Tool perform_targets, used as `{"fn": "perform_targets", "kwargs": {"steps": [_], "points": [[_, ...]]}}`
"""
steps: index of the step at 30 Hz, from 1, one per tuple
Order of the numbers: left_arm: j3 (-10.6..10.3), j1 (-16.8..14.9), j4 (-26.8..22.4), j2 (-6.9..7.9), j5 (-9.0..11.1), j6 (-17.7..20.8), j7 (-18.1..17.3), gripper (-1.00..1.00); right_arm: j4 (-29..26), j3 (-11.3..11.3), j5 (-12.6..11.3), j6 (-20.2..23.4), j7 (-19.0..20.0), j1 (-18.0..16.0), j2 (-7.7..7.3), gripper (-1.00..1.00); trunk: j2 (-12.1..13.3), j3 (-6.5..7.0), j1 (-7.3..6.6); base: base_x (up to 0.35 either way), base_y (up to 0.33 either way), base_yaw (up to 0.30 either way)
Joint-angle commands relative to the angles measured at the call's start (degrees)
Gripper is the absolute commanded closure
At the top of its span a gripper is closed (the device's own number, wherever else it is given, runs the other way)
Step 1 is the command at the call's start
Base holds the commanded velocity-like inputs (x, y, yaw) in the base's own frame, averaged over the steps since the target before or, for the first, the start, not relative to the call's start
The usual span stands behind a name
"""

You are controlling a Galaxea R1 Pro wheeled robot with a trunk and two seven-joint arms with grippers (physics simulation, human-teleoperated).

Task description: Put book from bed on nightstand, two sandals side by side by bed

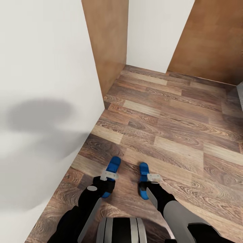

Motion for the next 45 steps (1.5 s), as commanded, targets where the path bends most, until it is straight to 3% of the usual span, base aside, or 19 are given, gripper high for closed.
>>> {"fn": "perform_targets", "kwargs": {"steps": [1,16,21,26,29,37,45], "points": [[-0.04,-0.03,-0.02,0.01,0.52,0.22,0.54,1.00,0.00,-0.16,-0.17,0.26,-0.15,0.01,-0.06,1.00,0.00,0.20,-0.03,0.000,0.000,0.000],[0.03,-0.08,3.12,0.01,0.49,0.16,0.81,1.00,-0.21,-0.17,0.05,0.12,0.61,0.38,-0.42,1.00,0.20,3.52,-0.42,0.000,0.000,0.000],[0.36,-0.11,7.47,-0.02,0.55,-0.06,0.74,1.00,-0.35,-0.14,0.13,0.05,0.67,0.50,-0.77,1.00,0.27,4.63,-0.55,0.000,0.000,0.000],[0.46,-0.28,15.61,-0.11,0.60,-2.61,0.72,1.00,-0.60,-0.13,0.70,0.00,0.72,0.53,-1.38,1.00,0.34,5.73,-0.68,0.000,0.000,0.000],[0.41,-0.34,17.09,-0.12,0.59,-3.53,0.72,1.00,-0.62,-0.13,1.32,-0.01,0.76,0.53,-1.84,1.00,0.38,6.40,-0.75,0.000,0.000,0.000],[0.37,-0.38,17.97,-0.08,0.69,-4.13,0.72,1.00,-0.57,0.03,1.74,-0.01,0.78,0.54,-2.00,1.00,0.48,8.17,-0.96,0.000,0.000,0.000],[0.30,-0.30,18.13,-0.08,0.59,-4.45,0.78,1.00,-0.47,2.28,1.74,-0.08,0.79,0.54,-1.96,1.00,0.59,9.94,-1.17,0.000,0.000,0.000]]}}
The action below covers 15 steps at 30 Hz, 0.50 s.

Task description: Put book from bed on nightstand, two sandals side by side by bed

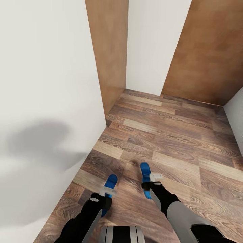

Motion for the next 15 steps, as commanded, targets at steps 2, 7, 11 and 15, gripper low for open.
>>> {"fn": "perform_targets", "kwargs": {"steps": [2,7,11,15], "points": [[-0.12,-0.02,-0.08,0.02,0.61,0.20,0.51,1.00,-0.08,0.15,0.03,0.41,-0.25,0.00,0.02,1.00,0.01,0.41,-0.06,0.000,0.000,0.000],[-0.21,-0.01,-0.11,0.02,0.68,0.18,0.52,1.00,-0.03,0.19,0.03,-0.18,-0.25,0.05,-0.02,1.00,0.08,1.52,-0.19,0.000,0.000,0.000],[-0.25,-0.02,-0.07,0.01,0.60,0.04,0.53,1.00,0.01,0.21,0.03,-0.81,-0.25,0.07,-0.03,1.00,0.14,2.41,-0.29,0.000,0.000,0.000],[-0.29,-0.02,-0.01,-0.04,0.51,-0.93,0.53,1.00,0.05,0.23,0.03,-1.11,-0.24,0.09,0.00,1.00,0.19,3.29,-0.39,0.000,0.000,0.000]]}}
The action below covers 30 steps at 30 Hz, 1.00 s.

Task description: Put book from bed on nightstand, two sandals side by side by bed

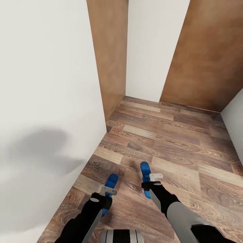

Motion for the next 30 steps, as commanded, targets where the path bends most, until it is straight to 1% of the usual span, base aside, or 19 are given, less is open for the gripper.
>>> {"fn": "perform_targets", "kwargs": {"steps": [1,15,30], "points": [[-0.12,-0.03,-0.05,0.02,0.53,0.09,0.50,1.00,-0.11,0.11,0.01,0.39,-0.26,0.01,0.01,1.00,0.00,0.19,-0.03,0.000,0.000,0.000],[-0.14,-0.03,0.00,0.02,0.47,-0.38,0.50,1.00,-0.01,0.11,0.01,0.27,-0.25,0.01,0.05,1.00,0.19,3.29,-0.39,0.000,0.000,0.000],[-0.22,-0.03,1.47,-0.01,0.51,-0.57,0.50,1.00,0.28,0.11,0.01,0.26,-0.26,0.01,0.09,1.00,0.39,6.61,-0.78,0.000,0.000,0.000]]}}
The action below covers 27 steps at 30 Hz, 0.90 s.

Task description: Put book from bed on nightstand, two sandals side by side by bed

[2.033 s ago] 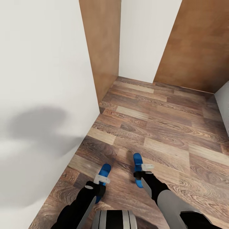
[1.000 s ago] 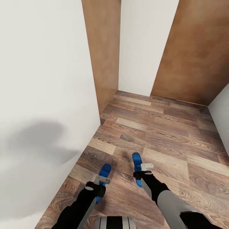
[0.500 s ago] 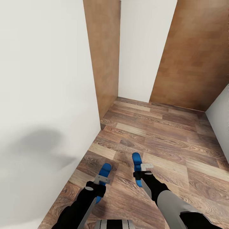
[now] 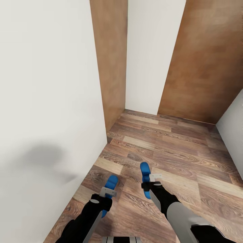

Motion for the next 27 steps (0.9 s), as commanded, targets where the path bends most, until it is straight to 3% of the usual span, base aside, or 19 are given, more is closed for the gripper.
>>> {"fn": "perform_targets", "kwargs": {"steps": [1,27], "points": [[-0.12,-0.03,-0.05,0.03,0.53,0.22,0.50,1.00,-0.09,0.11,0.01,0.42,-0.25,0.00,-0.01,1.00,0.00,0.18,-0.03,0.000,0.000,0.000],[-0.16,-0.03,0.21,0.03,0.34,-1.13,0.42,1.00,0.12,0.19,0.01,-1.77,-0.17,0.17,0.14,1.00,0.35,5.94,-0.70,0.000,0.000,0.000]]}}
